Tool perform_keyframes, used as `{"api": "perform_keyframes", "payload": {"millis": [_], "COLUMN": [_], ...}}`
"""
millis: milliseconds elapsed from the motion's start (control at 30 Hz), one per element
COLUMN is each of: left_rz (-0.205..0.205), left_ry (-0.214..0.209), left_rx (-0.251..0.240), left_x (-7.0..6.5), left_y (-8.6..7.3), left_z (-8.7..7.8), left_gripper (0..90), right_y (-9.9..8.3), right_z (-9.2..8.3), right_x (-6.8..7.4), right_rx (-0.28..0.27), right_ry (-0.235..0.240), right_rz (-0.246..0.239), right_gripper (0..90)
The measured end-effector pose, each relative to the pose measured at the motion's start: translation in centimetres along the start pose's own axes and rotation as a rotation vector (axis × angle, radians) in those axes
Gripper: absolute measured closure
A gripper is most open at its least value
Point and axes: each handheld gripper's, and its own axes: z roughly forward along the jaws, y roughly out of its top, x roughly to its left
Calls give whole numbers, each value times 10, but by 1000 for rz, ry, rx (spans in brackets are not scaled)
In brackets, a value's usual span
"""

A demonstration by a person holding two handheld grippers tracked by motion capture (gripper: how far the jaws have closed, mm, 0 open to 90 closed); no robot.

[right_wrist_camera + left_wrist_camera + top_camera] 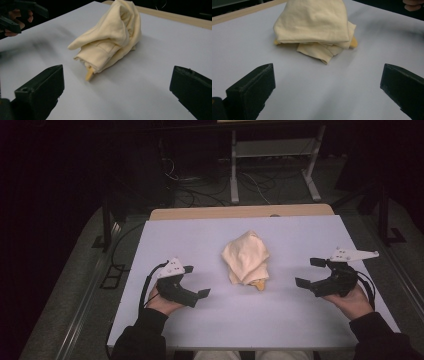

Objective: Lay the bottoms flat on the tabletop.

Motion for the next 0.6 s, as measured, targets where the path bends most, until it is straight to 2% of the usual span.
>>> {"api": "perform_keyframes", "payload": {"millis": [200, 600], "left_rz": [14, 17], "left_ry": [2, 5], "left_rx": [1, 0], "left_x": [6, 15], "left_y": [12, 27], "left_z": [3, 12], "left_gripper": [0, 0], "right_y": [12, 21], "right_z": [6, 18], "right_x": [-6, -15], "right_rx": [9, 24], "right_ry": [-1, 0], "right_rz": [-6, -6], "right_gripper": [0, 0]}}
